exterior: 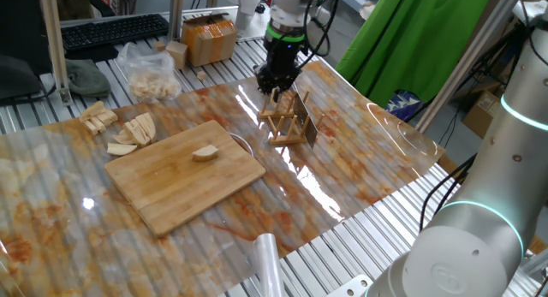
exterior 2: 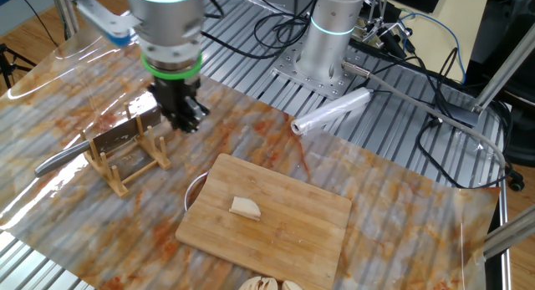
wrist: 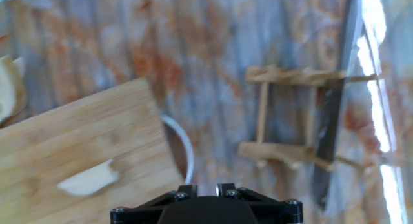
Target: Slice the lotus root
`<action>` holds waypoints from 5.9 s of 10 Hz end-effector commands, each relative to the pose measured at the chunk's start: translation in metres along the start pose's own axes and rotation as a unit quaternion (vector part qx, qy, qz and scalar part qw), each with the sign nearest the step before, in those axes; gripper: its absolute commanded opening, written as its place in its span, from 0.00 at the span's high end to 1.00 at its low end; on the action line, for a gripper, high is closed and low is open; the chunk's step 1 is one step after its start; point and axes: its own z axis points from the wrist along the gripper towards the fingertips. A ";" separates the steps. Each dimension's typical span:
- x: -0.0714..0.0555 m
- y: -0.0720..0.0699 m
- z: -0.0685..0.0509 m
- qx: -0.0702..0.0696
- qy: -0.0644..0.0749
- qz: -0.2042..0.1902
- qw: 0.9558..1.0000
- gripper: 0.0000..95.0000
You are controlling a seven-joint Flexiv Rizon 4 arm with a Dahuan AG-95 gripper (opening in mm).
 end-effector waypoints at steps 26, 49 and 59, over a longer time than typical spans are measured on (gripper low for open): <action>-0.045 -0.079 0.006 -0.012 0.008 0.033 0.999 0.80; -0.061 -0.138 0.061 -0.019 0.003 0.046 0.999 0.60; -0.060 -0.140 0.112 -0.034 -0.026 0.046 0.998 0.60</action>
